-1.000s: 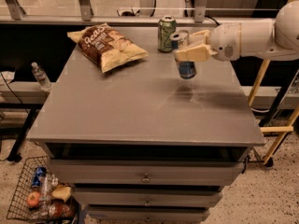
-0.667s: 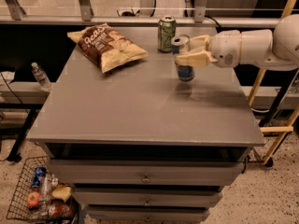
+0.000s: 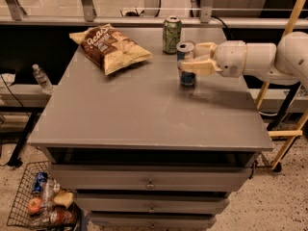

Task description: Place redbull can upright

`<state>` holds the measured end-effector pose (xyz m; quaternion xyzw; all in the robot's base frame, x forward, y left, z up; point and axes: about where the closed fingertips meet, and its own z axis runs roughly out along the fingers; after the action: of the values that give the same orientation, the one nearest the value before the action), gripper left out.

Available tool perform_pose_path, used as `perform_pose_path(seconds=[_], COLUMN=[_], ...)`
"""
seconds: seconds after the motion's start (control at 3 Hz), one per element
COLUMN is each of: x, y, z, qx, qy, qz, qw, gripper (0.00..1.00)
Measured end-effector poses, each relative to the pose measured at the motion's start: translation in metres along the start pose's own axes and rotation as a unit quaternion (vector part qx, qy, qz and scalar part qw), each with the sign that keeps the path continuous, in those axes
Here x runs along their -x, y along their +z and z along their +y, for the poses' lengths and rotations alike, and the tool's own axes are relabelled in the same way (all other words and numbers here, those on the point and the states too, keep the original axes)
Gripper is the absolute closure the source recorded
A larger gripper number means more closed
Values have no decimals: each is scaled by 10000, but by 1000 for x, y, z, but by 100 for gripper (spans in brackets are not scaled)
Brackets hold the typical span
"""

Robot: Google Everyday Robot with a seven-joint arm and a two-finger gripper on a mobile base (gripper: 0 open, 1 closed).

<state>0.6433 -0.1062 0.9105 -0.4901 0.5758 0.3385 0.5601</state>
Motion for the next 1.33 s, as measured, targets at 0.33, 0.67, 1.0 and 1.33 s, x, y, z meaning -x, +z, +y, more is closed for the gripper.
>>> perform_pose_path(seconds=[0.33,0.67,1.0,1.33], x=[-8,-16,-15,-14], y=[-1,-1,0,0], z=[-3,-8,-7,-7], qx=[-48,-72,-54,-53], qy=[130,298,291,291], qz=[-83,-120,-122,-122], qw=[9999,9995,9995,9995], gripper=[100,100,82,60])
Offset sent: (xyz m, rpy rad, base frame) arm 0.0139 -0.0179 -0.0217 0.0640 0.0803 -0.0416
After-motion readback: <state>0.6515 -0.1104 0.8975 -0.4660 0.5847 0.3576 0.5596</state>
